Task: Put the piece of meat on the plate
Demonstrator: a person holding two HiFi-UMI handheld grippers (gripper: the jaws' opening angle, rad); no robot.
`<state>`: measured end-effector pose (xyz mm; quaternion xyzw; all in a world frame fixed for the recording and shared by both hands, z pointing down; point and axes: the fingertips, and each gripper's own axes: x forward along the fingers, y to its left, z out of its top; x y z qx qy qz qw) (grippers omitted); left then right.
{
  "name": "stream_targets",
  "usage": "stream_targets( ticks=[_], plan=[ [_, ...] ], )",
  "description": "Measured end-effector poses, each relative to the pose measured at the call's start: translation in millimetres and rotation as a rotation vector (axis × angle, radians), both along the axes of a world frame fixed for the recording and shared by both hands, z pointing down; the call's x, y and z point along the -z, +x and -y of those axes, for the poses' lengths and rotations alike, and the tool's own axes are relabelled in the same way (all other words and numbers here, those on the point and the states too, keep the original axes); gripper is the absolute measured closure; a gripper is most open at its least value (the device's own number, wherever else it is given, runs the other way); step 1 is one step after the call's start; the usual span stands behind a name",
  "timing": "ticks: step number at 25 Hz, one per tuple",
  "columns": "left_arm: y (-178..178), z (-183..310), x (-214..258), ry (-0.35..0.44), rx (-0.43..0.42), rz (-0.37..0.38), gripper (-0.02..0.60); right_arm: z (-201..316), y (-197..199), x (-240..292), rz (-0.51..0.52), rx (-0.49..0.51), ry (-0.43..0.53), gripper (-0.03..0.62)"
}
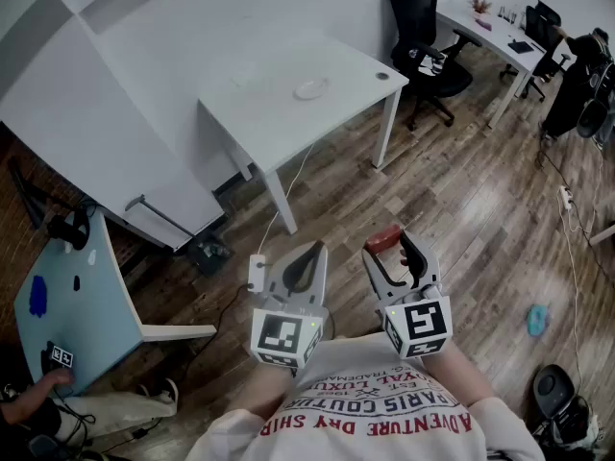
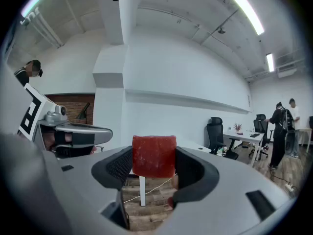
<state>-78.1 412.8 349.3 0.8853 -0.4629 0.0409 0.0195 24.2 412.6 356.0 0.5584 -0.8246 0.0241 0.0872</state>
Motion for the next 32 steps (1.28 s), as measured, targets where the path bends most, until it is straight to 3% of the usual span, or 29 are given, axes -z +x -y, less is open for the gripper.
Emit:
stream_targets(
  ticks=[16, 27, 32],
  plan=[
    [-1, 20, -17, -0.036, -0.021, -0.021, 0.575, 16, 1, -15, 0.062, -0.035, -0.048, 0.319],
    [33, 68, -34, -0.097, 0.017, -0.017, 0.575, 66, 29, -22, 0.083, 0.076, -0.059, 0.319],
    [61, 108, -28, -0.082, 0.103, -0.017, 0.575, 112, 62, -22, 0.088, 0.146, -0.072, 0.319]
  ],
)
